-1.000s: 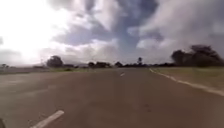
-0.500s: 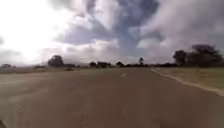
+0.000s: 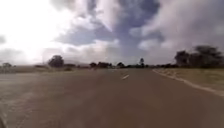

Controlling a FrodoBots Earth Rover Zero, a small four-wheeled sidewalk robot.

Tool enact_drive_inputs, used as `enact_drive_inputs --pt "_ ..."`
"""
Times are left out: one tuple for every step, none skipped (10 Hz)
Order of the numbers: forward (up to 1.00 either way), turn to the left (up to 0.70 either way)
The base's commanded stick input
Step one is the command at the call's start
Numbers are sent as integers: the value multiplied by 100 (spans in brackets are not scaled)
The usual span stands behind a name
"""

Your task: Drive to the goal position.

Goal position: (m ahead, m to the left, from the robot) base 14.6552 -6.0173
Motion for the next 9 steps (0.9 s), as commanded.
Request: enact_drive_inputs --pt "100 0" --pt "100 0" --pt "100 0" --pt "100 0" --pt "100 0" --pt "100 0" --pt "100 0" --pt "100 0" --pt "100 0"
